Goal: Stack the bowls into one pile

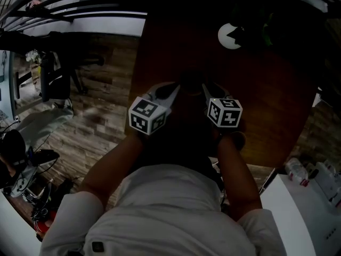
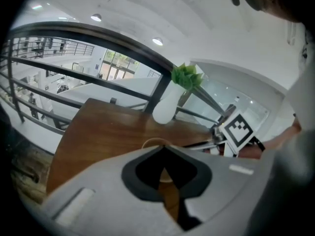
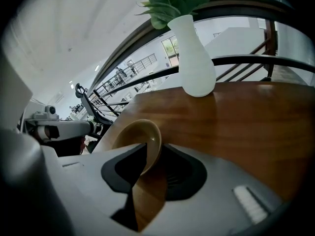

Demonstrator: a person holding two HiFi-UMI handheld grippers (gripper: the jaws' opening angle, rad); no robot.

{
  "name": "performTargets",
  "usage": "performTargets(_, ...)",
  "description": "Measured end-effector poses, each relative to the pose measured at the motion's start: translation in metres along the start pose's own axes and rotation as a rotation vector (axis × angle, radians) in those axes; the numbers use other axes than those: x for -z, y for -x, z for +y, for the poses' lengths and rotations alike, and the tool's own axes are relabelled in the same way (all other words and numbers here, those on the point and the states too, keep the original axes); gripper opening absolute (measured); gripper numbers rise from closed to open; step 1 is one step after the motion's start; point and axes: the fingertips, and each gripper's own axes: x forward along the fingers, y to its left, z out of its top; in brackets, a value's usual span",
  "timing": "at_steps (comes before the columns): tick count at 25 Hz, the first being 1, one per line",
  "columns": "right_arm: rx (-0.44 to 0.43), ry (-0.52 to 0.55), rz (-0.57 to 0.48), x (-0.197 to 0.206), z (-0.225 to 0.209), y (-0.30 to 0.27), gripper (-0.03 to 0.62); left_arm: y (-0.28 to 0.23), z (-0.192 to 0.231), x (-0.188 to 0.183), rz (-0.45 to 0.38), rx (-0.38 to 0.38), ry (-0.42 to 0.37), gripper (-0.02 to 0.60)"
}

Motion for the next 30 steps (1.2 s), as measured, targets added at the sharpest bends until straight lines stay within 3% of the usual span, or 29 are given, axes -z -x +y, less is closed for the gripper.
performTargets(3, 0.005, -0.002, 0.007, 0.003, -0.002, -0.002, 0.107, -0.001, 0.001, 0.002, 0.004, -0.002, 0.004, 0.005)
performTargets(10, 0.009, -0.006, 0.004, 0.002, -0.004, -0.007, 0.021, 0.000, 0.005, 0.005, 0.003, -0.012, 0.017, 0.005)
performTargets(18, -0.017, 0.033, -0.011, -0.004, 0.013, 0.003, 0.014, 0.017, -0.003, 0.004, -0.003, -0.022, 0.023, 0.005)
performTargets(30, -0.017, 0.081, -0.155, -0.035, 0.091, 0.084, 0.015, 0.121, -0.036, -0.042, -0.122, -0.015, -0.025, 0.005)
